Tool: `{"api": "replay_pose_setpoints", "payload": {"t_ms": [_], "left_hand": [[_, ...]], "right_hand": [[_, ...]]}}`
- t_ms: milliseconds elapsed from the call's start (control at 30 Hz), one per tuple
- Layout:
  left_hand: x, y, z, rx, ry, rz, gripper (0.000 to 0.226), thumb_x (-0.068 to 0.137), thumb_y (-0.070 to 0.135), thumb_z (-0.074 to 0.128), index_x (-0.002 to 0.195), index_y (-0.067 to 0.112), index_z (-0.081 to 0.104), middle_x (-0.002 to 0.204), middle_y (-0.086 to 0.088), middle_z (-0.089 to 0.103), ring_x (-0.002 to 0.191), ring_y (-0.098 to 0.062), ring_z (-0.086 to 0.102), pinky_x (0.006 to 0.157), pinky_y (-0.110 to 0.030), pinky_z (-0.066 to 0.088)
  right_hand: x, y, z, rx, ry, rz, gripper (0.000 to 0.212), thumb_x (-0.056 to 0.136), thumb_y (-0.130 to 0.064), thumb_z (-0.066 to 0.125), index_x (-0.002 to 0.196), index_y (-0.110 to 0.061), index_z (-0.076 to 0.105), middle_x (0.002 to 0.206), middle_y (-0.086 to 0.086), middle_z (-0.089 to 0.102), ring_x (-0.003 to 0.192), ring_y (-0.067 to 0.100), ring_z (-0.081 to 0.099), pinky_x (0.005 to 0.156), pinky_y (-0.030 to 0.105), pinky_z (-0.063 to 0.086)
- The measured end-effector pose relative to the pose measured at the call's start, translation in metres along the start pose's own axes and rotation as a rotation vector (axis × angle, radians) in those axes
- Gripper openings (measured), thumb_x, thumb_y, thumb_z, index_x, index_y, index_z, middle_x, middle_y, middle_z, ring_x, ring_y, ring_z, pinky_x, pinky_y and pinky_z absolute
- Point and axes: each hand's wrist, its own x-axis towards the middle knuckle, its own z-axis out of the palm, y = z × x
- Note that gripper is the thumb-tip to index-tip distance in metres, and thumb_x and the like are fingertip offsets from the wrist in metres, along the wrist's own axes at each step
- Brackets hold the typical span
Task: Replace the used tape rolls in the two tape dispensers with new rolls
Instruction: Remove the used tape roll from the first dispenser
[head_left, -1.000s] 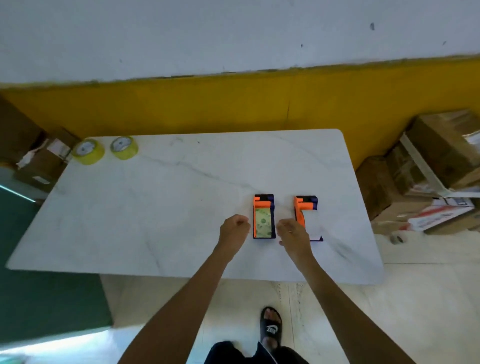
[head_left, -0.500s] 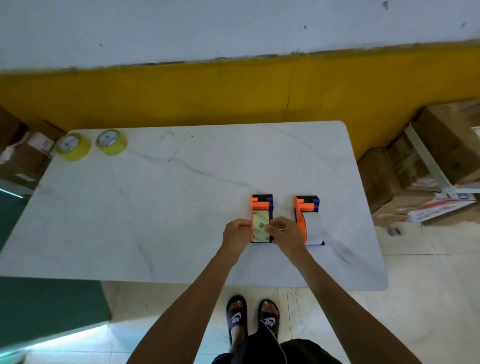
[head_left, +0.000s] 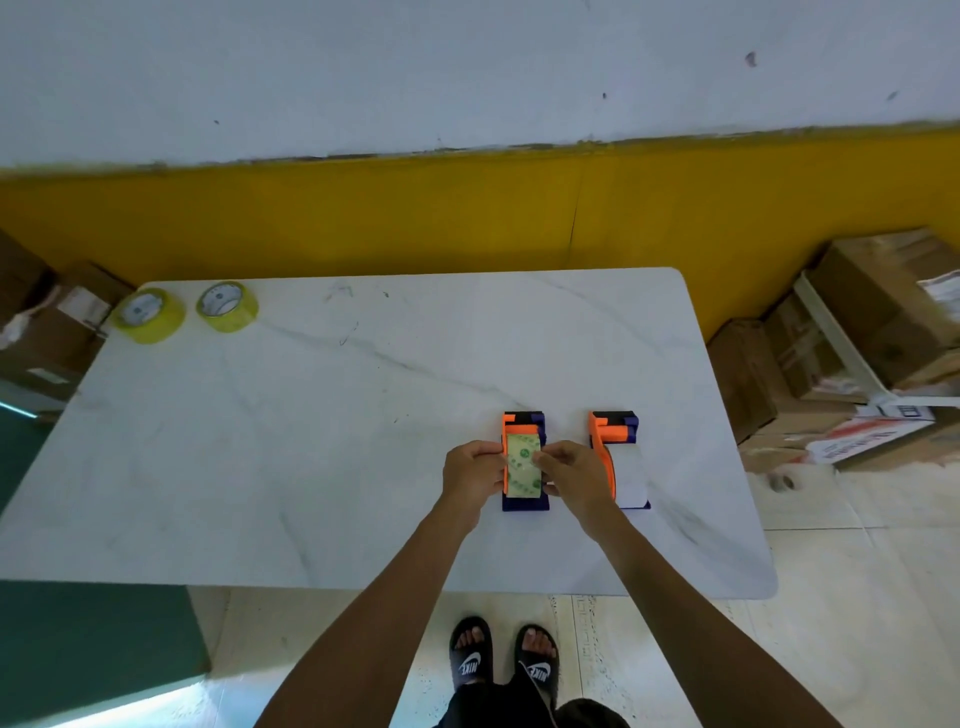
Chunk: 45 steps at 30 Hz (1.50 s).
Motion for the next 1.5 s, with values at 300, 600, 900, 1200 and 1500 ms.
{"api": "replay_pose_setpoints", "payload": {"t_ms": [300, 600, 900, 1200, 1500], "left_hand": [[-0.001, 0.009, -0.002, -0.016, 0.022, 0.010, 0.020, 0.087, -0.002, 0.058, 0.106, 0.000, 0.064, 0.106, -0.021, 0.070, 0.092, -0.031, 0.069, 0.062, -0.029, 0.057], [0.005, -0.010, -0.007, 0.034, 0.073, 0.009, 0.019, 0.082, 0.002, 0.060, 0.094, 0.015, 0.068, 0.103, -0.015, 0.071, 0.100, -0.032, 0.068, 0.088, -0.044, 0.059], [-0.008, -0.046, -0.002, 0.205, 0.019, 0.042, 0.011, 0.083, 0.013, 0.065, 0.091, 0.018, 0.070, 0.083, -0.003, 0.070, 0.082, -0.019, 0.064, 0.083, -0.033, 0.054], [-0.024, -0.035, -0.066, 0.104, 0.210, 0.089, 0.014, 0.078, 0.003, 0.065, 0.082, 0.016, 0.068, 0.085, -0.011, 0.073, 0.081, -0.025, 0.068, 0.078, -0.036, 0.055], [-0.082, -0.038, -0.201, -0.143, 0.594, 0.105, 0.014, 0.083, 0.001, 0.060, 0.090, 0.007, 0.070, 0.076, -0.010, 0.072, 0.070, -0.019, 0.067, 0.075, -0.035, 0.057]], "right_hand": [[0.005, -0.007, -0.001, 0.035, -0.061, 0.011, 0.012, 0.092, -0.012, 0.059, 0.079, -0.013, 0.058, 0.098, 0.016, 0.066, 0.094, 0.030, 0.066, 0.081, 0.046, 0.057], [0.005, -0.009, -0.033, 0.034, 0.108, -0.049, 0.014, 0.094, -0.014, 0.050, 0.090, -0.006, 0.061, 0.077, 0.004, 0.056, 0.075, 0.020, 0.052, 0.066, 0.027, 0.045], [0.002, -0.035, -0.031, 0.136, 0.079, -0.103, 0.015, 0.094, -0.012, 0.050, 0.083, -0.012, 0.060, 0.089, 0.010, 0.060, 0.086, 0.023, 0.057, 0.085, 0.046, 0.052], [-0.010, -0.048, 0.023, 0.102, -0.073, -0.135, 0.018, 0.094, -0.006, 0.053, 0.077, -0.010, 0.060, 0.073, 0.003, 0.057, 0.071, 0.017, 0.054, 0.061, 0.024, 0.050], [-0.046, -0.059, 0.154, -0.044, -0.469, -0.208, 0.021, 0.092, -0.005, 0.055, 0.074, -0.015, 0.059, 0.073, 0.003, 0.056, 0.070, 0.019, 0.056, 0.058, 0.027, 0.046]]}}
